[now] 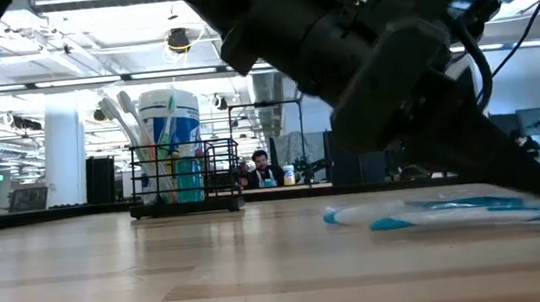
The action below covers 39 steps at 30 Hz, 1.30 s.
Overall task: Pick & Place toothbrushing station
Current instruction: Put the blue toothbrush into the wire organizer
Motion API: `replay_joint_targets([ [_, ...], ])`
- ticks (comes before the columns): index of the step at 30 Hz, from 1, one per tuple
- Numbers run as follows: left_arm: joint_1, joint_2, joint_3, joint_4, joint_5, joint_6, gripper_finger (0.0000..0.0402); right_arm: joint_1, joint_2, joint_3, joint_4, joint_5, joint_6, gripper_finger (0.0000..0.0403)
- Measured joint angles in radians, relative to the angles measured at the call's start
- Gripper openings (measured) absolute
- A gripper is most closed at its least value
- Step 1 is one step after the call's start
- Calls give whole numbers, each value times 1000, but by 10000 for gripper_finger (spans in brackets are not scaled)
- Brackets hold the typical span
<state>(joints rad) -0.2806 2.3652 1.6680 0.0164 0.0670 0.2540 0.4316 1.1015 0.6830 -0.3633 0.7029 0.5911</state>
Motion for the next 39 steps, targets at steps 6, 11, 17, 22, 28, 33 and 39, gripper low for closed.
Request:
replay_joint_targets([
  [6, 0, -45, 0, -2, -12, -15, 0, 0, 0, 0, 0, 0, -4, 52],
  [11, 0, -87, 0, 0, -16, -31, 0, 0, 0, 0, 1, 0, -5, 52],
  [17, 0, -102, 0, -5, -16, -54, 0, 0, 0, 0, 1, 0, -7, 52],
  [22, 0, -104, 0, -22, -23, -60, 0, 0, 0, 0, 0, 0, -7, 52],
  [28, 0, -143, -6, -27, -48, -60, 0, 0, 0, 0, -1, 0, -8, 52],
  [33, 0, -248, -96, 10, -93, -58, 0, 0, 0, 0, -1, 0, -7, 52],
  [39, 7, -398, -297, 155, -131, -85, 0, 0, 0, 0, 3, 1, -8, 52],
])
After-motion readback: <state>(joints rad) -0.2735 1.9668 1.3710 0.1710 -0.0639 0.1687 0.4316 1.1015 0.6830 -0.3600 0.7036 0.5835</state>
